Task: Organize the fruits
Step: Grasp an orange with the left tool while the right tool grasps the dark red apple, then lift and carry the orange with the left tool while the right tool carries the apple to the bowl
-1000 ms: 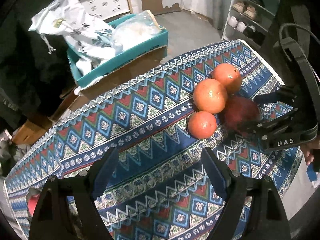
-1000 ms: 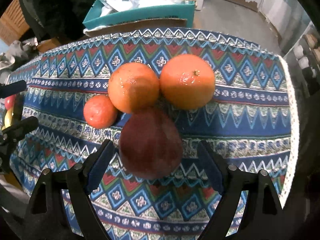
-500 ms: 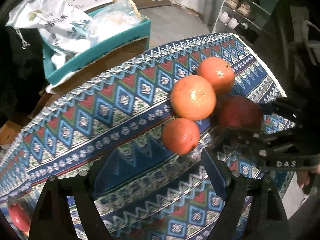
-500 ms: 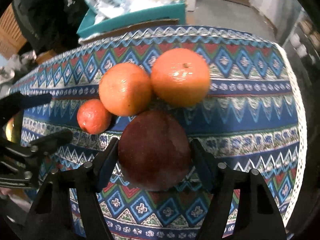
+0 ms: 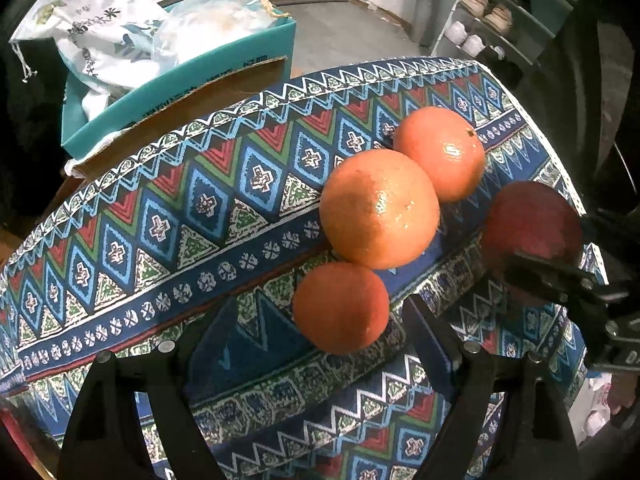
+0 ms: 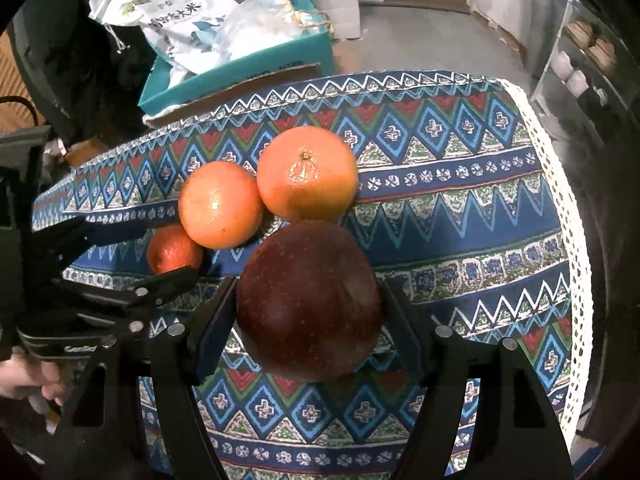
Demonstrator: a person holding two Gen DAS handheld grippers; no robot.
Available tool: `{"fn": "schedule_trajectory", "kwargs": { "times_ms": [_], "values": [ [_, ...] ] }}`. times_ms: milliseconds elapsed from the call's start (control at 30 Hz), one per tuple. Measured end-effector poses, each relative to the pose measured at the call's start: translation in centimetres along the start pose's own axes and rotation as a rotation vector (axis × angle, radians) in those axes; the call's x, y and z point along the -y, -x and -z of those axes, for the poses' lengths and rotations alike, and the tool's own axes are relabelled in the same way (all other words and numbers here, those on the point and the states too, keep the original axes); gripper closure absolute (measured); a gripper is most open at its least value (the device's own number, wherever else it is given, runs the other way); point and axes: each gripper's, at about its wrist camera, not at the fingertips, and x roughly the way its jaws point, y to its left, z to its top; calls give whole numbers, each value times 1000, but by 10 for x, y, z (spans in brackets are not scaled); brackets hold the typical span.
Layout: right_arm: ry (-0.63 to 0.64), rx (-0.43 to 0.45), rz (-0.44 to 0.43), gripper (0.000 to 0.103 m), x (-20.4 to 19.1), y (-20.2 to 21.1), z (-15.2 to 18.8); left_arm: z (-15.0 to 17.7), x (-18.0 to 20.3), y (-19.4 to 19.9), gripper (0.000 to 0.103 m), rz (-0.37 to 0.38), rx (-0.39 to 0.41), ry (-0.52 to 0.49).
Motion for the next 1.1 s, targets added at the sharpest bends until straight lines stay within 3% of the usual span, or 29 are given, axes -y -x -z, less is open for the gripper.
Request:
{"fn": "schedule_trajectory", "kwargs": {
  "times_ms": [100,267,567,867,1100],
  "values": [
    [4,-2,-2,31,-5,-4,-2,-1,-4,-4,24,13,-4,25],
    [0,-1,-7,31,-4,-5,-2,1,-3,-6,55,74,-10,38],
    [25,25,-9,31,-9,5,-2,14,0,7,55,51,33,43],
    [47,79,-18,31,-17,29,-2,17,-8,52,55,30,118,60],
    [63,126,-37,31,-30,53,-4,22,-4,81,55,-1,157,17]
  ]
}}
